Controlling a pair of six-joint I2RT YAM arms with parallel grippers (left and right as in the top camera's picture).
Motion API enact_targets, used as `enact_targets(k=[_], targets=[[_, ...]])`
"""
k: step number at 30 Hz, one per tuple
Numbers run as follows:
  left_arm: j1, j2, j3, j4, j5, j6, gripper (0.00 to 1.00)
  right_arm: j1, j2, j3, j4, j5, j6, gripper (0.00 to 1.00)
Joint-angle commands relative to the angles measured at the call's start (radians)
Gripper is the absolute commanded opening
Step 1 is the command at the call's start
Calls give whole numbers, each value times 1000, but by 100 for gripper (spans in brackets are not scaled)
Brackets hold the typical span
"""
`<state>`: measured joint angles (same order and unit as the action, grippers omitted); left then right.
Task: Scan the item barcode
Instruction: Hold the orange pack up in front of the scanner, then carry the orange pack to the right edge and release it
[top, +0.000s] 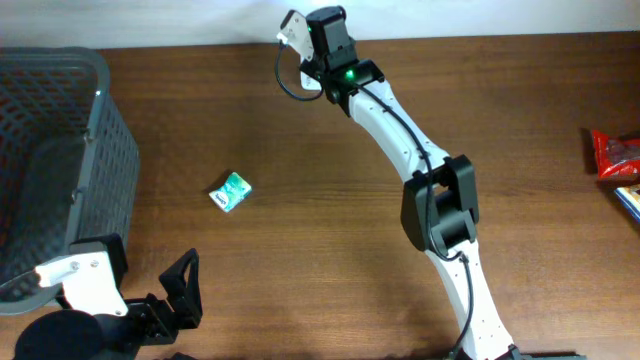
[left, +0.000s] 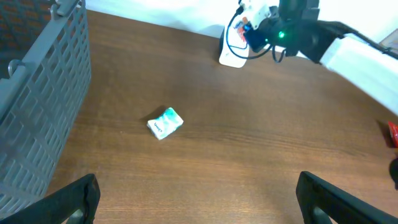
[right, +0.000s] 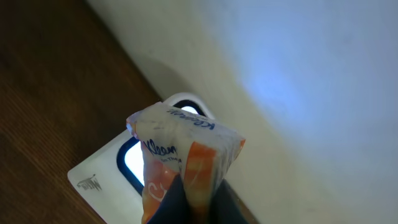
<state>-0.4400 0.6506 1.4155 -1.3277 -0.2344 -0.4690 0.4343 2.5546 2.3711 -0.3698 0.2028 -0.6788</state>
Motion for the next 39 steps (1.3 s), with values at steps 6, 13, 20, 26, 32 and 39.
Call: enact_targets(k=[6,13,20,26,32,39], targets=[[4,0,-3,2,7,-9,99,-22,-48,4,51,192,230,4],[4,0,-3,2,7,-9,99,-169,-173,4,-91,194,749,4],[4,0,-3,2,7,-9,99,-455,-209,3,-536,190,1131,4],[4,0,-3,2,7,-9,99,-716,-186,-2,-818,190,1186,4],[4,0,-3,2,7,-9,99,-892,-185,-12,-880,146,1186,5],[4,0,-3,2,7,-9,99,-959,-185,-12,-900,146,1185,17]])
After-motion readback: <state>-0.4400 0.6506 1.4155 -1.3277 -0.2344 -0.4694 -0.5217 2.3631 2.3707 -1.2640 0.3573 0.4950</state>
